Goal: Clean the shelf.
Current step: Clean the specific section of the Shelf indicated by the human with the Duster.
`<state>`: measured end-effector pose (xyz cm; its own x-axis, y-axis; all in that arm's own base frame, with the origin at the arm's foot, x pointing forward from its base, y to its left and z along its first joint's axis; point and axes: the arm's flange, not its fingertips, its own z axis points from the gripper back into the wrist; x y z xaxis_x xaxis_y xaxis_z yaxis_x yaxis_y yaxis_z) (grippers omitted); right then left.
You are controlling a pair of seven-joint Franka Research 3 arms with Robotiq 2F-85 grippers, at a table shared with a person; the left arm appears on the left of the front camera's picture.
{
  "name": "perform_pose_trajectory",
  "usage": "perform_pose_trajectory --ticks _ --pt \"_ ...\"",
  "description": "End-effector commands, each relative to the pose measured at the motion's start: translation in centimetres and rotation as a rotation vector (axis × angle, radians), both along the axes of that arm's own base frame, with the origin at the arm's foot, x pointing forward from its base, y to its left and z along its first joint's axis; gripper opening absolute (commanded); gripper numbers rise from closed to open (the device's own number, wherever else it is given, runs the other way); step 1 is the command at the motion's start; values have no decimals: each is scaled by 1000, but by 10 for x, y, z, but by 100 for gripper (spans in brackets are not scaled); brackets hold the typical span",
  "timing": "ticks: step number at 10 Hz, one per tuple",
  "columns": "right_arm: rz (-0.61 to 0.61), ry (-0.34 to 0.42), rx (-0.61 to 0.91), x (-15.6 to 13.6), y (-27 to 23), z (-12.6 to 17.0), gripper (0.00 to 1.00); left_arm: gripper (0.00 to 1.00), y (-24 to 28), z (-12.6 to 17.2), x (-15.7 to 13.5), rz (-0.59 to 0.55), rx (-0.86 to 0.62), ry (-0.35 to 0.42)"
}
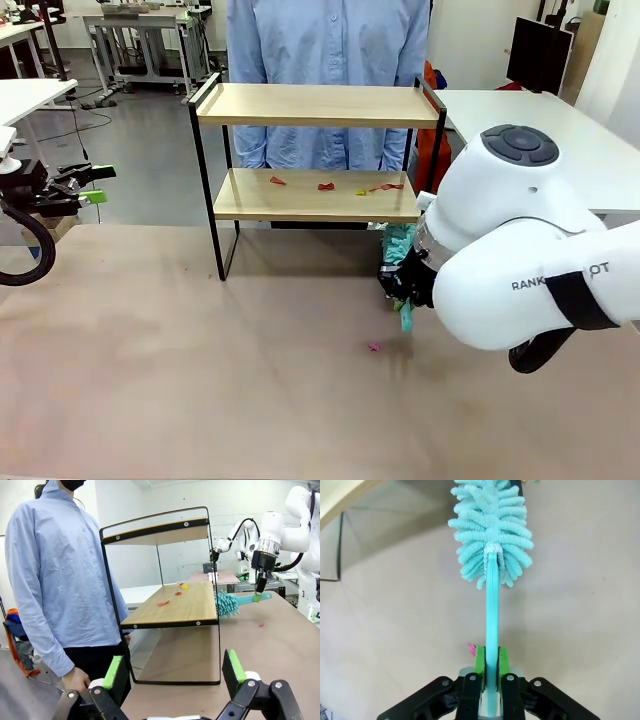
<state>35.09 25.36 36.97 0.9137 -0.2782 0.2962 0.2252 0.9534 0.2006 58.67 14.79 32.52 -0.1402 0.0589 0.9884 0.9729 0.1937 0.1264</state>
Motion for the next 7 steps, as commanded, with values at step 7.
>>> perform_pose_trajectory --ticks 7 --pt "375 -48 12 -29 -17 23 13 100 -1 3 -3 -7 7 -8"
